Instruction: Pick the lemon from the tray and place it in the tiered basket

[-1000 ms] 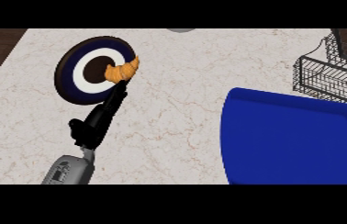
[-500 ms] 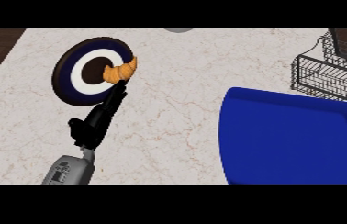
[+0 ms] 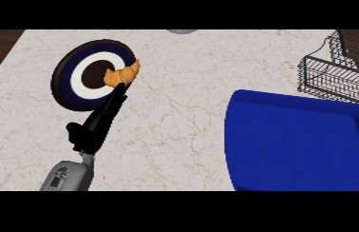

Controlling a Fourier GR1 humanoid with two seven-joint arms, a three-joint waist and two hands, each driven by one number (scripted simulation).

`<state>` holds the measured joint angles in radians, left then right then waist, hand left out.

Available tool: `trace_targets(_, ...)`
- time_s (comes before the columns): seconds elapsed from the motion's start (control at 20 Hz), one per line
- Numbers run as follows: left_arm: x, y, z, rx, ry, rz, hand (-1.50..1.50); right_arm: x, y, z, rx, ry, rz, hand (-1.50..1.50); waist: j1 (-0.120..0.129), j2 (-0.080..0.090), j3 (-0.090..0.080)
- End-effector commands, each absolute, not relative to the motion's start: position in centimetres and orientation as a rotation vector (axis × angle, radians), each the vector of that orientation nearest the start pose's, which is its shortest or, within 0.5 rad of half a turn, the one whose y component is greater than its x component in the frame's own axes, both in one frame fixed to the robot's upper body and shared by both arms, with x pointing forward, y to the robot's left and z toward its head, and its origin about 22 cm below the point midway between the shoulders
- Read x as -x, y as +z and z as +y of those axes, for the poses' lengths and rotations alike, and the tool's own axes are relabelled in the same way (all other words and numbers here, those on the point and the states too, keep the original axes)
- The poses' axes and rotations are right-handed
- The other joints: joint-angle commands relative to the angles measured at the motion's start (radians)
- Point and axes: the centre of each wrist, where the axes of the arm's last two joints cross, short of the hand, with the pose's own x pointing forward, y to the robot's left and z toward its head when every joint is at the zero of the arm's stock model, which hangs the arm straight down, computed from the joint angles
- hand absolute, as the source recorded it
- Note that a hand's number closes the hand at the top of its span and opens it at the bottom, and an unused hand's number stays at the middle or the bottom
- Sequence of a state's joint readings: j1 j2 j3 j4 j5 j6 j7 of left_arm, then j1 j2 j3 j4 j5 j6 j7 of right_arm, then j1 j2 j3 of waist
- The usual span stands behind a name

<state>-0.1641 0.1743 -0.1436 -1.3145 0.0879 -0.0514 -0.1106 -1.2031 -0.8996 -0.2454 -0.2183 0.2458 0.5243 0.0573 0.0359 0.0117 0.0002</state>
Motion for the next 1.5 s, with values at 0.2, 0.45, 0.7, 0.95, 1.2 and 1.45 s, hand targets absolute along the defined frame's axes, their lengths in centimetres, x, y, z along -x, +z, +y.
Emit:
trace_targets(0.2, -26.7, -2.9, 22.9, 0.094, -0.239, -1.538, 0.0, -40.4, 27.2, -46.3, 0.193, 0.221, -1.174, -1.5, -0.001, 0.0, 0.0)
trace_targets(0.45, -26.5, -1.7, 23.6, 0.099, -0.254, -1.545, 0.0, -39.4, 27.8, -47.6, 0.335, 0.012, -1.293, -1.5, 0.002, -0.001, 0.001)
trace_targets(0.7, -26.8, -2.8, 22.9, 0.102, -0.246, -1.547, 0.0, -34.5, 30.2, -52.9, 0.653, -0.141, -1.349, -1.5, -0.005, 0.01, 0.002)
trace_targets(0.95, -27.4, -1.4, 23.2, 0.098, -0.257, -1.558, 0.0, -30.5, 30.4, -56.5, 0.751, -0.373, -1.428, -1.5, -0.006, 0.006, 0.004)
trace_targets(1.2, -26.6, -2.2, 24.0, 0.09, -0.239, -1.553, 0.0, -24.9, 30.0, -60.6, 0.713, -0.508, -1.517, -1.5, -0.017, 0.006, 0.007)
trace_targets(1.45, -26.6, -2.6, 23.4, 0.08, -0.238, -1.555, 0.0, -20.4, 29.3, -63.1, 0.705, -0.485, -1.531, -1.5, -0.03, 0.009, 0.011)
